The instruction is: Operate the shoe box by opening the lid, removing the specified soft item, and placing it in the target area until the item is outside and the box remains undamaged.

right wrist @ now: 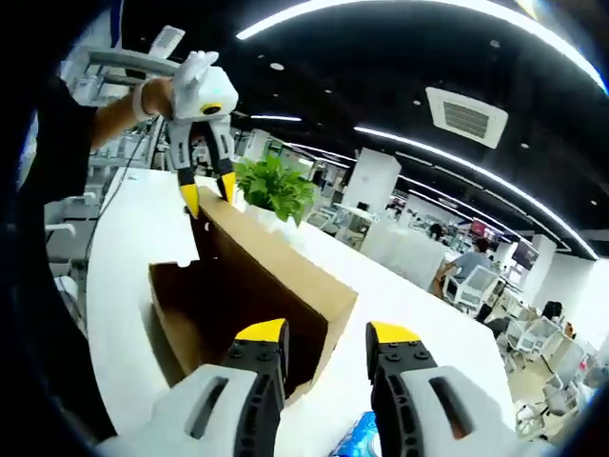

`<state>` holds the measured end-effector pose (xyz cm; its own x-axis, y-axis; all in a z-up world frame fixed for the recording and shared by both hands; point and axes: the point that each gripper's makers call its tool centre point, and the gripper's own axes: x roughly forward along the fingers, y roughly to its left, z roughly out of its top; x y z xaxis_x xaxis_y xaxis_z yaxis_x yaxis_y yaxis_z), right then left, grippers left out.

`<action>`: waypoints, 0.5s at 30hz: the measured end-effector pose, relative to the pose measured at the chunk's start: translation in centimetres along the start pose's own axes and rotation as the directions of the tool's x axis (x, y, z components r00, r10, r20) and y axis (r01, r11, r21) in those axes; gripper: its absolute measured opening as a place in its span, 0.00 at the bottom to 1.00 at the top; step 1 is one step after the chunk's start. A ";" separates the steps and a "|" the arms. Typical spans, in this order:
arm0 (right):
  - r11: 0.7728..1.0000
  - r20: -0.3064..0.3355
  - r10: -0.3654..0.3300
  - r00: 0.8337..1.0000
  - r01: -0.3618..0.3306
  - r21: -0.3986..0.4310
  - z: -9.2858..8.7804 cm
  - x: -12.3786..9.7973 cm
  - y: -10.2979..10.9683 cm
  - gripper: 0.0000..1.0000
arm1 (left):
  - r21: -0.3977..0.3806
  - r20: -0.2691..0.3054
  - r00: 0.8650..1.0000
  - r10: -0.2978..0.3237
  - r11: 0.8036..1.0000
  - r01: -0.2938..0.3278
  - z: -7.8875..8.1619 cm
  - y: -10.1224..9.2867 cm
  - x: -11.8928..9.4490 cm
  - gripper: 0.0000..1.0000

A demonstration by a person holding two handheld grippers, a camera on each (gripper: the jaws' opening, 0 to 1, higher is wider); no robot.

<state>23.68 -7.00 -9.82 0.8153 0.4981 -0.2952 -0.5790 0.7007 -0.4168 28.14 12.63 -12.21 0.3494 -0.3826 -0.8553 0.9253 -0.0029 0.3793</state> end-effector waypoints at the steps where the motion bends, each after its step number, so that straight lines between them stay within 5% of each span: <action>1: 0.997 -0.022 0.026 0.999 -0.027 -0.071 0.7 -0.2 0.1 0.34 | 0.006 0.000 1.000 0.007 1.000 -0.007 -0.1 -0.1 0.0 0.29; 7: 0.970 -0.083 0.139 0.987 -0.152 -0.188 3.3 0.0 1.4 0.38 | 0.019 0.007 1.000 0.022 1.000 -0.022 -0.2 0.0 0.1 0.29; 10: 0.908 -0.173 0.176 0.969 -0.227 -0.351 4.4 1.5 2.6 0.40 | 0.017 0.011 1.000 0.026 1.000 -0.026 -0.2 0.0 0.2 0.29; 15: 0.834 -0.244 0.257 0.935 -0.342 -0.432 4.7 4.4 5.0 0.40 | 0.024 0.007 0.999 0.037 0.999 -0.037 -0.2 0.0 0.3 0.29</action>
<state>24.42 1.09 -9.17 0.6139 0.5214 -0.5926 -0.7615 0.1936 -0.6186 28.31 12.69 -12.53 0.3821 -0.3888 -0.8384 0.9080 -0.0111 0.4189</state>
